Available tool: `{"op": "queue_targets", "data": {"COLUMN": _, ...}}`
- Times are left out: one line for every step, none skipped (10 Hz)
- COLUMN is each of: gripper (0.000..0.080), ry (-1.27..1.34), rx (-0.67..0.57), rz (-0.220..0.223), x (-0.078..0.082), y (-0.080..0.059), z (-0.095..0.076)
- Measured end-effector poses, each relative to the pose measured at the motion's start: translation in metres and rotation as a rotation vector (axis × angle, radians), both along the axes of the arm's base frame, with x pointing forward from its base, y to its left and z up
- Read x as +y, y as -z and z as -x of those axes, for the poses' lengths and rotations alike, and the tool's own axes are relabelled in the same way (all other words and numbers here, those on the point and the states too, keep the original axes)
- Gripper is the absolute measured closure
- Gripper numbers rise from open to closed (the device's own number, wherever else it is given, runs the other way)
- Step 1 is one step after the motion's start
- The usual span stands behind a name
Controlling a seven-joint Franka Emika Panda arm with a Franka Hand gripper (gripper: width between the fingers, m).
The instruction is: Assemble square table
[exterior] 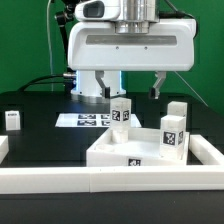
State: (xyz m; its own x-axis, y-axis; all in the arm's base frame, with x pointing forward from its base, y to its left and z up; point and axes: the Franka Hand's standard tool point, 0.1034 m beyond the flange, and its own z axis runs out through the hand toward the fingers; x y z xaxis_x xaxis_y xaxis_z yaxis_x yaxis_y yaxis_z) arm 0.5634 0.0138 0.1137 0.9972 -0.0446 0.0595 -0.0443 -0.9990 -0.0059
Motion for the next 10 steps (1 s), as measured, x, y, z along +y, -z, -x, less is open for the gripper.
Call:
{"op": "queue_targets", "data": {"gripper": 0.0151, "ry": -0.001, "rx": 0.000, "rz": 0.000, "x": -0.001, "y": 0.000, "z": 0.000}}
{"op": "queue_targets", "data": {"gripper": 0.0151, "ry": -0.024, "rx": 0.001, "rz": 0.002, "x": -0.001, "y": 0.000, "z": 0.000}}
{"op": "queue_targets", "data": {"gripper": 0.0151, "ry": -0.033, "rx": 0.000, "rz": 0.003, "x": -0.002, "y": 0.000, "z": 0.001}}
{"op": "queue_targets", "data": {"gripper": 0.0151, "ry": -0.191, "rx": -0.013, "rz": 0.016, "x": -0.015, "y": 0.001, "z": 0.008}}
{"op": "queue_targets", "data": {"gripper": 0.0151, "ry": -0.367, "rx": -0.006, "rz": 0.023, "x": -0.035, "y": 0.003, "z": 0.024}}
{"op": "queue_targets", "data": {"gripper": 0.0151, "ry": -0.459, "rx": -0.002, "rz": 0.033, "x": -0.051, "y": 0.003, "z": 0.032}}
{"op": "queue_targets", "data": {"gripper": 0.0151, "ry": -0.517, "rx": -0.006, "rz": 0.043, "x": -0.062, "y": 0.005, "z": 0.035}}
{"op": "queue_targets", "data": {"gripper": 0.0151, "ry": -0.526, "rx": -0.007, "rz": 0.042, "x": -0.058, "y": 0.005, "z": 0.034}}
{"op": "queue_targets", "data": {"gripper": 0.0151, "ry": -0.532, "rx": -0.007, "rz": 0.042, "x": -0.058, "y": 0.005, "z": 0.034}}
{"op": "queue_targets", "data": {"gripper": 0.0151, "ry": -0.529, "rx": -0.006, "rz": 0.042, "x": -0.058, "y": 0.005, "z": 0.034}}
